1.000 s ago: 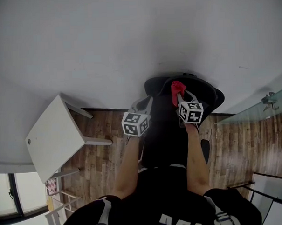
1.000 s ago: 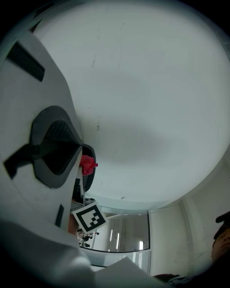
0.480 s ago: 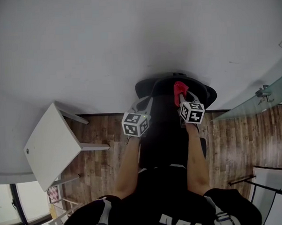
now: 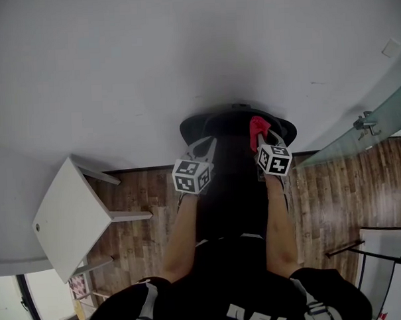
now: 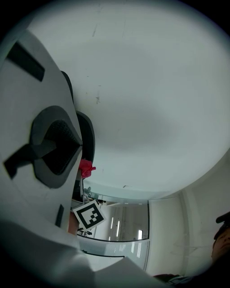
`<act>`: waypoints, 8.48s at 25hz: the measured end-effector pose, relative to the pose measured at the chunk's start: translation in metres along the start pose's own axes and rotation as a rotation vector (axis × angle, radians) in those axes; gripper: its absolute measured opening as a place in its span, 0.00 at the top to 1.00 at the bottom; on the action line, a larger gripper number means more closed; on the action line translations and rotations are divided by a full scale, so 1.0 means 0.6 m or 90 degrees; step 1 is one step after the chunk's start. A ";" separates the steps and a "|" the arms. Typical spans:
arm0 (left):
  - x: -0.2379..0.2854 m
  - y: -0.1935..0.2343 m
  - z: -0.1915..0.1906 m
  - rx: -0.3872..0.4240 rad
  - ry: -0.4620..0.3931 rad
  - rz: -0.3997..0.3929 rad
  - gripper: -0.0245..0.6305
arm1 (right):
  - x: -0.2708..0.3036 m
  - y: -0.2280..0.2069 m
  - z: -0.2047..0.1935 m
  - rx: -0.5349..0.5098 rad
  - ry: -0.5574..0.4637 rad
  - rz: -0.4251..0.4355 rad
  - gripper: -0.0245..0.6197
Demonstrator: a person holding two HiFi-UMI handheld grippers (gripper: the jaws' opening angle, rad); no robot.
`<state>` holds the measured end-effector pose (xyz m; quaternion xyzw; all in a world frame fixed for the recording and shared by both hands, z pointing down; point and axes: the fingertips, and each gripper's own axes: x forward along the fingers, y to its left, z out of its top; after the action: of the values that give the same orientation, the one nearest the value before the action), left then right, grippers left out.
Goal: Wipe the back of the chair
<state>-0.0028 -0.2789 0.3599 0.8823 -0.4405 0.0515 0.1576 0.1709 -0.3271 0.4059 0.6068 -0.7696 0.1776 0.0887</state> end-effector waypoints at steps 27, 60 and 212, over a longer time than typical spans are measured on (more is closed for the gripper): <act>-0.001 -0.128 -0.009 0.019 0.000 -0.090 0.93 | -0.155 -0.095 -0.017 0.013 -0.021 -0.091 0.83; -0.129 -0.133 -0.047 0.035 0.014 -0.070 0.93 | -0.220 0.023 -0.076 -0.004 -0.005 -0.038 0.83; 0.175 -0.089 -0.286 0.047 -0.016 -0.039 0.93 | -0.030 -0.364 -0.278 -0.080 -0.062 -0.099 0.83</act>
<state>0.1111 -0.2732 0.5336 0.9013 -0.4129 0.0517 0.1206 0.3731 -0.2914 0.5893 0.6659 -0.7332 0.0921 0.1028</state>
